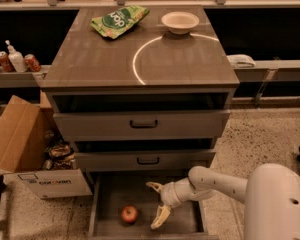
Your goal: Pick apple from bottom drawer and place on counter
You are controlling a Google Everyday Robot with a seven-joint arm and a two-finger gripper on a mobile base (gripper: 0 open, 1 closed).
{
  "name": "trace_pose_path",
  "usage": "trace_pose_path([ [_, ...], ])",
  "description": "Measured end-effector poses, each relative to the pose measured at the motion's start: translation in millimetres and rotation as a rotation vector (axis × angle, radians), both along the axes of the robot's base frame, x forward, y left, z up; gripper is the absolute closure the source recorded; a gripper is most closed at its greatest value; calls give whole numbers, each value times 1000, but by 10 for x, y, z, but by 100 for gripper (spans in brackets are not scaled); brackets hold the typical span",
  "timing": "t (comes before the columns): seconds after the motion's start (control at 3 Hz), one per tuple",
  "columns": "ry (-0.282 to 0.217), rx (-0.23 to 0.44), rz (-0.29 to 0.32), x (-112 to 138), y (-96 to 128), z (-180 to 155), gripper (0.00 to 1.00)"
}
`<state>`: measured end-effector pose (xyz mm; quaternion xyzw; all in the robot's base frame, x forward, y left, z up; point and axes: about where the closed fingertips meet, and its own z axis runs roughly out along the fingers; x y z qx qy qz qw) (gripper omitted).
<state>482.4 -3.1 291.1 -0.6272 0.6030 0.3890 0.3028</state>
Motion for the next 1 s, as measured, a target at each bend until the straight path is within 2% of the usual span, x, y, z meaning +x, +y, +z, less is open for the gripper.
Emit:
trace_pose_path([
  [0.67, -48, -97, -47, 199, 227, -464, 0],
  [1.0, -61, -111, -56, 252, 371, -646, 0],
])
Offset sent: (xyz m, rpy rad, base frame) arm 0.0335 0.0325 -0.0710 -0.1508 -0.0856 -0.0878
